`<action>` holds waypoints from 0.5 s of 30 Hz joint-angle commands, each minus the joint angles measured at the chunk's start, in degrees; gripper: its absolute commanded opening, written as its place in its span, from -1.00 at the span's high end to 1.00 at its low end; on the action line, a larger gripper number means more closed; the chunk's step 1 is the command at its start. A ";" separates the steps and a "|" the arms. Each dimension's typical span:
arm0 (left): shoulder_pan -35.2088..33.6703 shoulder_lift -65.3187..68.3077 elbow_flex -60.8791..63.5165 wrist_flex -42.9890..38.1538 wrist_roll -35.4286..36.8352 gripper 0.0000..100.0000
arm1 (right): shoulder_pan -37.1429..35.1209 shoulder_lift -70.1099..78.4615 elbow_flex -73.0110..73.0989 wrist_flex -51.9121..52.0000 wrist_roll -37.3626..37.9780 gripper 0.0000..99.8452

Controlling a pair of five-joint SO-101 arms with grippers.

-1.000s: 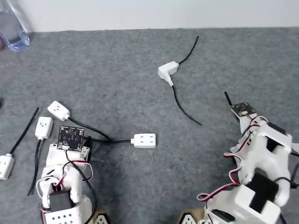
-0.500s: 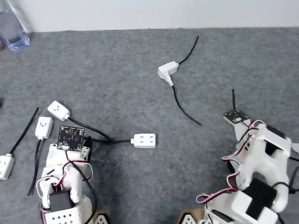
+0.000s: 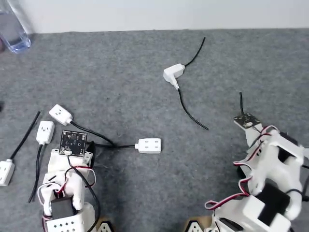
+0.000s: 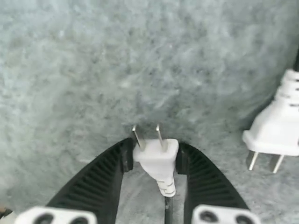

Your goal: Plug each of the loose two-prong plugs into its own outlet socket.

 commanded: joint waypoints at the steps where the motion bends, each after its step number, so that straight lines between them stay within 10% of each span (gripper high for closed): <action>1: 0.35 -0.79 -0.31 0.09 -0.44 0.54 | 3.65 2.33 0.44 -4.53 0.88 0.66; 15: 0.35 -0.79 -0.31 0.09 -0.44 0.54 | -7.16 1.01 0.18 -4.35 -2.29 0.98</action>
